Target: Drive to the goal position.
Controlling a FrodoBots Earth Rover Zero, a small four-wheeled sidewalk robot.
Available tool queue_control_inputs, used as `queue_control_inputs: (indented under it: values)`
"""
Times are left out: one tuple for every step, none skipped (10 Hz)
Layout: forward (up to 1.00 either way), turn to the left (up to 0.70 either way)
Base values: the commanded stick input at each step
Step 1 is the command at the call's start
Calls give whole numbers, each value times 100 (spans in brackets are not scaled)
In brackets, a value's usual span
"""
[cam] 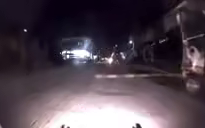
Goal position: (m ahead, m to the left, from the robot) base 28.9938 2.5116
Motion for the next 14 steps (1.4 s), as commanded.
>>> queue_control_inputs:
  values:
    - [85, -34]
    - [85, -24]
    - [85, -8]
    - [85, 0]
    - [85, 0]
    - [85, 0]
    - [85, 0]
    - [85, -11]
    - [85, -28]
    - [85, -33]
    - [85, -10]
    - [85, 0]
    - [85, 0]
    - [85, 0]
